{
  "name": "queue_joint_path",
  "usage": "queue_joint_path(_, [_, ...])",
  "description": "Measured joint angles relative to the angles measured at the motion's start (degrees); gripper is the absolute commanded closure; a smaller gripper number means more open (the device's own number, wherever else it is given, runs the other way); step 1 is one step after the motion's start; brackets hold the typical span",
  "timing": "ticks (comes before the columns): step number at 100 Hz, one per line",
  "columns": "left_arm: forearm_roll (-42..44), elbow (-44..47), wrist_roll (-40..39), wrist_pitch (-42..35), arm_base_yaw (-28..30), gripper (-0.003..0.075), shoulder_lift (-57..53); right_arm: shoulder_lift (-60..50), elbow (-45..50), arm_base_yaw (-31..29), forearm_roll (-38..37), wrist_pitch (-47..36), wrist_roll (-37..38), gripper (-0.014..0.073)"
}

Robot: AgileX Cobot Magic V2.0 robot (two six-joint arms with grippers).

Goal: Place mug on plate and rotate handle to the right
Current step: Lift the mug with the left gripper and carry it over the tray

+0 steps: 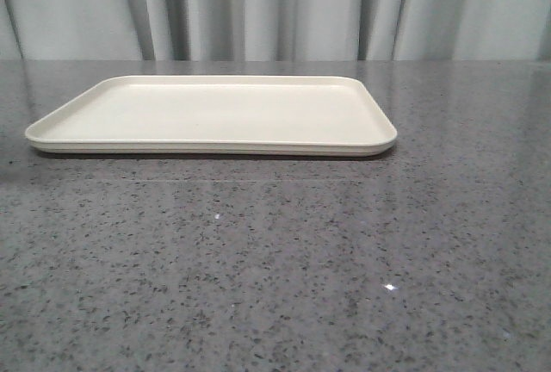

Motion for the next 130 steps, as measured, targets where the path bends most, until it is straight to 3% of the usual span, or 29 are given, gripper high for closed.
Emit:
queue_joint_path(26, [-7.1,-15.8,0.1,2.4,-1.5,0.0740,3.4,0.0,0.0,0.0,0.0,0.3,0.0,0.0169])
queue_joint_path(62, [-4.6,-33.6,-2.0,2.8,-19.3,0.0741,16.8,0.0,0.0,0.0,0.0,0.3,0.0,0.0169])
queue_joint_path(87, [-2.4,-38.1,-2.5,2.8,-26.6,0.0741,25.2,0.0,0.0,0.0,-0.1,1.0,-0.1,0.0169])
queue_joint_path(130, [2.0,-38.4,-2.5,2.8,-32.1,0.0741,34.7,0.0,0.0,0.0,-0.3,1.8,-0.1,0.0169])
